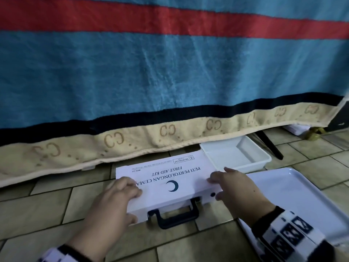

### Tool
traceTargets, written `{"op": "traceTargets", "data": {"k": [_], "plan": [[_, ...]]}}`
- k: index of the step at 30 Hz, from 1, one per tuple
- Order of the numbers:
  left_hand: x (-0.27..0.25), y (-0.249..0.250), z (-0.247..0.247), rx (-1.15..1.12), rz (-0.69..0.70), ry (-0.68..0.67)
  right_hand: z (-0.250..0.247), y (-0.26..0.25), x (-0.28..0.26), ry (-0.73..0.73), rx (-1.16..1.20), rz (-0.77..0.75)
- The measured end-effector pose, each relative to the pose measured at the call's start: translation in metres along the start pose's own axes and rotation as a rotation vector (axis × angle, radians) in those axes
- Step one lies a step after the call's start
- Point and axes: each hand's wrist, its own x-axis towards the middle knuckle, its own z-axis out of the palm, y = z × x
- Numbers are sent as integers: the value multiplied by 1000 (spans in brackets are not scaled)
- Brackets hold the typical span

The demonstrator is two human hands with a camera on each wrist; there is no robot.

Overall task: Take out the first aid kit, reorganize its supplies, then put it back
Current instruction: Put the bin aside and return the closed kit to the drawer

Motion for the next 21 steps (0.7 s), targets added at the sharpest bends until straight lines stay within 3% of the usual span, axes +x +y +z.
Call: {"op": "traceTargets", "data": {"k": [3, 10, 17, 21], "plan": [[3, -1, 3, 1, 52, 34, 5, -1, -1, 62, 15, 74], [7, 14, -2, 201, 39, 44, 9, -2, 8, 117, -151, -12], [1, 28, -11, 230, -92, -108, 1, 7, 7, 100, -136, -173], [13, 65, -16, 278, -23, 46, -17, 56, 13, -64, 96, -344]]}}
